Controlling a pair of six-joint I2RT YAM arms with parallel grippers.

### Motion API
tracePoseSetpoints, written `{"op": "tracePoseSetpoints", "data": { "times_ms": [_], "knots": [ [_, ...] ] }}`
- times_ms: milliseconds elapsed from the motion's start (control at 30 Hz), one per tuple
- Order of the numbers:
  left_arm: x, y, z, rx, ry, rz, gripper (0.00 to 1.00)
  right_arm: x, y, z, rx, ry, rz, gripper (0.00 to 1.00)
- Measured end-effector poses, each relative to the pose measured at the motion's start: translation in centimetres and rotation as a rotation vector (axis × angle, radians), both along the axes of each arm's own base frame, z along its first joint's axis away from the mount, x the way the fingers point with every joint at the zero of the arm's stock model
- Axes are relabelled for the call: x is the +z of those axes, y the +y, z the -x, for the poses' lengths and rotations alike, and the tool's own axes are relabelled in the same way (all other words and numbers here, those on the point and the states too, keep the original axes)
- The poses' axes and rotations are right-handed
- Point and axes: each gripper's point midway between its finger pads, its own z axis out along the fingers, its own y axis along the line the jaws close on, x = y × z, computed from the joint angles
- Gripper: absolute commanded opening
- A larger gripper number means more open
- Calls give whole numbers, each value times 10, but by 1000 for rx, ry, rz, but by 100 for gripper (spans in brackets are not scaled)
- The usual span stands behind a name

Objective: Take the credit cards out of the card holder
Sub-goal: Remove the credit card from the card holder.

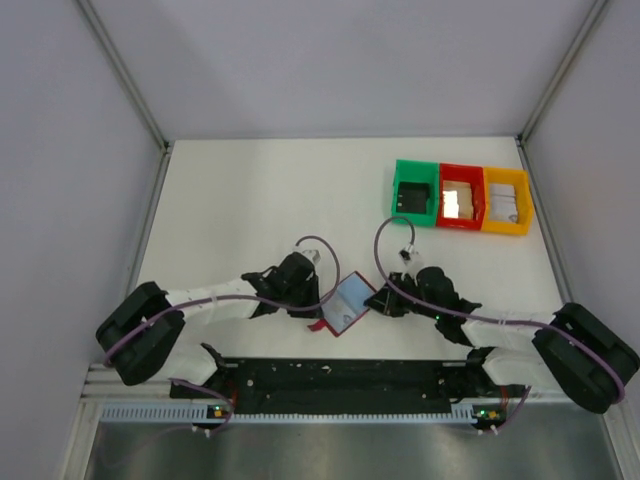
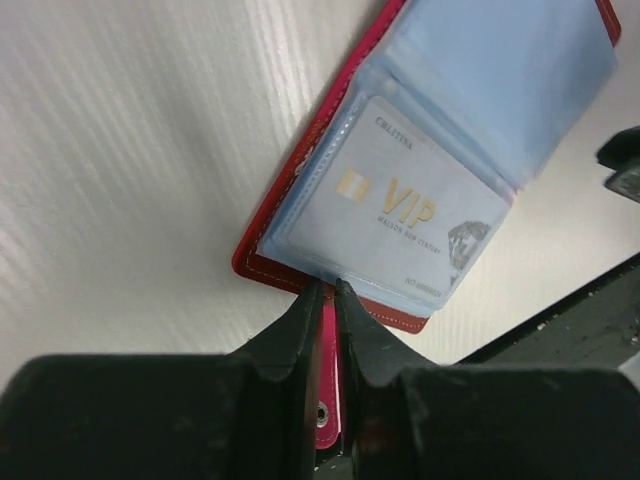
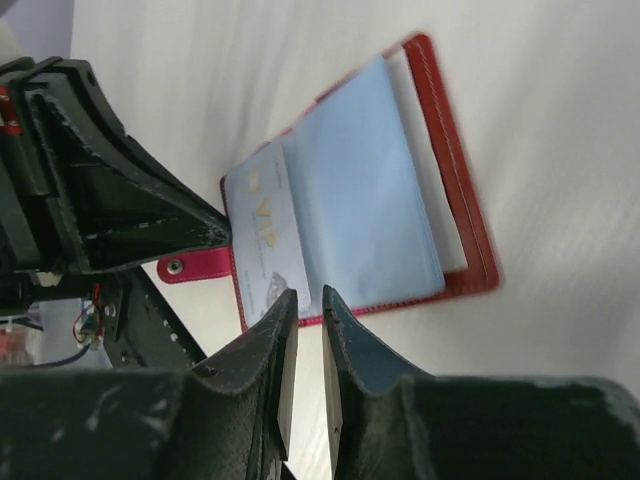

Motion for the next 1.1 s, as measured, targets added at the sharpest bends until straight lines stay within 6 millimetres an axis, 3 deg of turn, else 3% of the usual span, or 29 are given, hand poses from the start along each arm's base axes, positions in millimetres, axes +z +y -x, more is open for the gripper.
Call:
{"op": "tracePoseSetpoints", "data": {
  "times_ms": [167,267,467,667,733,1000,1100],
  "knots": [
    [0,15,-15,16,-44,-81,15,33,22,-13,101,-76,14,24],
    [-1,30,-28,38,-77,-141,21,47,40,-21,175,-101,10,28],
    [11,42,-39,71,-126,-164,37,24,55,-18,270,-16,46,28],
    [64,19,-40,114,-213,86,40,3,59,-9,328,69,60,29],
    [70,11,-37,123,-206,154,40,2,62,-9,340,80,57,29],
    [24,4,-18,154,-34,166,31,-7,65,-13,340,104,72,32],
    [15,5,-16,164,-14,160,27,-9,64,-15,325,99,81,32]
  ]
}}
